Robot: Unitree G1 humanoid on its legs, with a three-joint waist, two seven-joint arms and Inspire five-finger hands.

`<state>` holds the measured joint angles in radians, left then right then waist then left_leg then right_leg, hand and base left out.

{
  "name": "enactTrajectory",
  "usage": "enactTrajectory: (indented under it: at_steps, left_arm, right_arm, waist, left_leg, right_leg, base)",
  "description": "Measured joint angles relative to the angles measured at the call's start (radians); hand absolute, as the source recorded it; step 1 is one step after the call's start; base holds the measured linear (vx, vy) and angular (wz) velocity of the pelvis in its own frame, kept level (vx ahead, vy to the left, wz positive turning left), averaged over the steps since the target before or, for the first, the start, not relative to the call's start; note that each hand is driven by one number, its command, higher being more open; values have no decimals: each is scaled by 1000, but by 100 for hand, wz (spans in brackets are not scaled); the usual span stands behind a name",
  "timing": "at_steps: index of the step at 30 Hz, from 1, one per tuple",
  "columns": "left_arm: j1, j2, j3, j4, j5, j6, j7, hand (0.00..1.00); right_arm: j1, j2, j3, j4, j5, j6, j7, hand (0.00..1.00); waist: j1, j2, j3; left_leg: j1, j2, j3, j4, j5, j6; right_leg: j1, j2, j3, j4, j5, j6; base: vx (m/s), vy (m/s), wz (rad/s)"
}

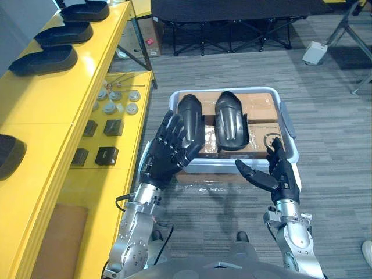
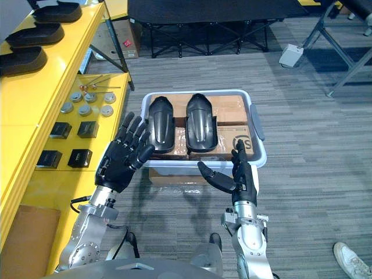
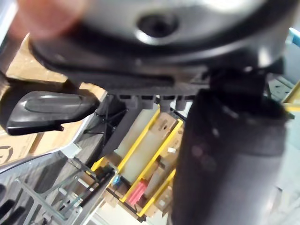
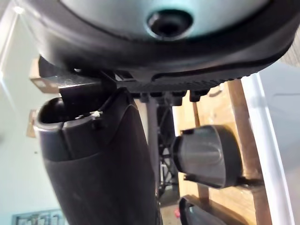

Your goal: Walk over and take three plastic housings, then place them on the shelf

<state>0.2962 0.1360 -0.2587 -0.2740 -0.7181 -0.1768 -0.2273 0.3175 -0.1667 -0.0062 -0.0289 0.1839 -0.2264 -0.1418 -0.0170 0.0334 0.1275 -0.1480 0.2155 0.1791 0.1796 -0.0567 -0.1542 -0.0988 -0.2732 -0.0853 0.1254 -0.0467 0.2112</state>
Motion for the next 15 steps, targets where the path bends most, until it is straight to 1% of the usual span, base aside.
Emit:
enactTrajectory:
  at_steps: [1,2,3,4,5,6,7,8,9,10,11,12,13,14,15]
  left_arm:
    - [0,1,1,0,0,8,-6,100]
    - [0,14,5,0,0,22,-12,100]
    - [-3,27,7,0,1,34,-28,100]
    - [-6,33,5,0,1,41,-36,100]
    - [-24,40,0,0,11,50,-44,100]
    - [-43,40,-2,0,21,50,-49,100]
    - [-54,41,-9,0,20,51,-51,100]
    - [-80,41,-12,1,20,51,-57,100]
    - [-100,42,-18,3,20,54,-60,100]
    - [-115,42,-21,10,21,55,-62,100]
    - [-129,41,-35,22,22,57,-63,100]
    - [-134,40,-45,30,22,59,-64,100]
    - [-135,41,-60,36,22,66,-66,100]
    - [-138,41,-71,40,21,67,-72,100]
    - [-141,43,-76,47,21,67,-76,100]
  right_arm:
    - [-17,6,-9,18,1,4,-3,100]
    - [-62,9,-32,66,23,8,-14,100]
    - [-118,9,-71,129,31,13,-31,100]
    - [-151,8,-96,164,31,18,-42,100]
    - [-228,1,-148,234,36,23,-72,100]
    - [-307,-22,-185,293,44,25,-113,100]
    - [-344,-39,-196,317,58,26,-133,100]
    - [-434,-85,-211,364,69,26,-172,100]
    - [-501,-123,-217,397,69,28,-202,100]
    - [-563,-160,-220,425,70,32,-230,100]
    - [-631,-207,-220,453,70,38,-258,100]
    - [-654,-225,-220,464,70,39,-270,100]
    - [-693,-254,-220,484,70,39,-286,100]
    - [-730,-284,-219,514,71,39,-294,100]
    - [-754,-307,-219,546,71,39,-299,100]
  waist:
    - [5,-5,-1]
    - [13,-11,0]
    - [11,-15,2]
    - [11,-17,4]
    - [12,-21,17]
    - [11,-25,31]
    - [13,-28,38]
    - [15,-28,67]
    - [15,-23,90]
    - [17,-13,117]
    - [22,2,144]
    - [27,8,151]
    - [37,13,163]
    - [41,13,186]
    - [43,13,195]
  left_leg:
    - [1,-4,6,-9,5,-2]
    - [-1,-8,15,-21,19,-8]
    - [-7,-15,15,-30,27,-5]
    - [-16,-17,14,-29,29,-4]
    - [-31,-20,11,-28,35,-2]
    - [-60,-21,3,-26,43,-2]
    - [-76,-22,0,-27,45,-5]
    - [-104,-22,-14,-25,49,-7]
    - [-123,-22,-25,-25,60,-7]
    - [-132,-20,-39,-26,69,-14]
    - [-144,-17,-52,-25,74,-14]
    - [-150,-14,-56,-25,80,-10]
    - [-159,-14,-68,-25,82,-9]
    - [-161,-14,-72,-25,83,-7]
    - [-167,-16,-75,-24,83,-7]
  right_leg:
    - [-2,-3,-4,-10,17,0]
    - [-7,-4,-20,-30,54,-5]
    - [-7,-7,-36,-55,84,-10]
    - [-8,-9,-49,-67,97,-11]
    - [-9,-9,-67,-90,118,-14]
    - [-19,-9,-84,-107,130,-16]
    - [-31,-9,-87,-113,131,-18]
    - [-50,-7,-98,-117,131,-18]
    - [-63,-3,-104,-120,131,-19]
    - [-70,3,-105,-124,136,-22]
    - [-77,11,-106,-126,142,-25]
    - [-81,14,-107,-127,143,-26]
    - [-92,18,-107,-126,147,-28]
    - [-92,19,-108,-125,148,-28]
    - [-96,19,-110,-125,148,-28]
  base:
    - [-25,79,-21]
    - [-36,57,-21]
    - [-43,55,-16]
    - [-83,58,0]
    - [-118,46,12]
    - [-129,36,13]
    - [-131,-1,16]
    - [-104,-17,10]
    - [-126,-38,11]
    - [-121,-40,5]
    - [-105,-42,3]
    - [-65,-39,-2]
    - [-17,-32,0]
    - [0,0,0]
    - [1,-9,10]
